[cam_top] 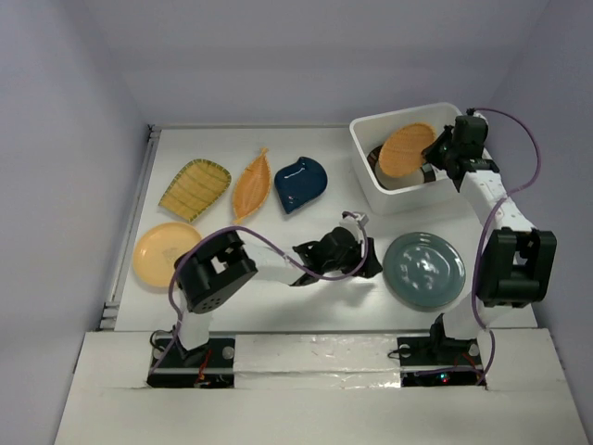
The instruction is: Place the plates into the plastic bin on the countertop
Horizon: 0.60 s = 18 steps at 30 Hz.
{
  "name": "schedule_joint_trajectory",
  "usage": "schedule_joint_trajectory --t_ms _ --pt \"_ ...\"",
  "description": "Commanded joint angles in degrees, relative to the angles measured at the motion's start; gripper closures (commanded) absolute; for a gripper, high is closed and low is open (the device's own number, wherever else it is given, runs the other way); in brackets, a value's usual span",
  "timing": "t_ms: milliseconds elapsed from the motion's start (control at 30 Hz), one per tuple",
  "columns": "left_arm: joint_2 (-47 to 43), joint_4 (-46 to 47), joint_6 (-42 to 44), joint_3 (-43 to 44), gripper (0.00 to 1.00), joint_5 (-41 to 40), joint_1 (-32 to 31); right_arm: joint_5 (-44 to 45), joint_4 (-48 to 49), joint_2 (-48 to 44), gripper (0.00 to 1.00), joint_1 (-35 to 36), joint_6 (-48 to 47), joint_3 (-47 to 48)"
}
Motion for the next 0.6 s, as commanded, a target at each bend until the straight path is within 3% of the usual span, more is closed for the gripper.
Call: schedule_joint_trajectory --t_ms 0,167,233,267,300,367,400,500,567 --pt "3.1 -0.1 1.5 4.4 0.45 2.3 -0.2 -4.6 -0.4 1.8 1.00 -0.3 -1.2 5.4" --pt "8.8 1.5 0.2 7.9 0.40 6.6 -0.2 -5.3 -2.6 6.1 1.00 -0.3 -2.0 8.1" --pt "10.3 2.6 -0.8 8.6 0.40 7.7 -0.2 -5.5 -3.4 7.0 0.91 -0.8 -2.4 8.8" --pt "11.6 2.7 -0.9 9.3 0.40 8.2 -0.2 -5.3 -4.7 8.1 0.82 -0.8 -2.6 9.2" --pt "12.2 3.4 -1.4 9.6 0.40 8.4 -0.2 -4.6 -4.9 8.3 0.79 -0.8 -2.7 9.3" --pt "13.5 4.4 -2.5 10.1 0.41 8.7 -0.8 -3.8 -4.6 7.7 0.61 -0.8 -2.8 8.4" --pt "13.9 4.7 -2.9 10.3 0.41 8.7 -0.8 -2.7 -4.2 7.4 0.47 -0.8 -2.8 8.0" --pt "14.8 5.2 -3.9 10.6 0.41 7.9 -0.8 0.3 -3.9 5.0 0.24 -0.8 -2.8 6.3" --pt "15.7 5.3 -4.7 10.9 0.41 7.4 -0.8 1.0 -2.9 3.2 0.16 -0.8 -2.6 4.6"
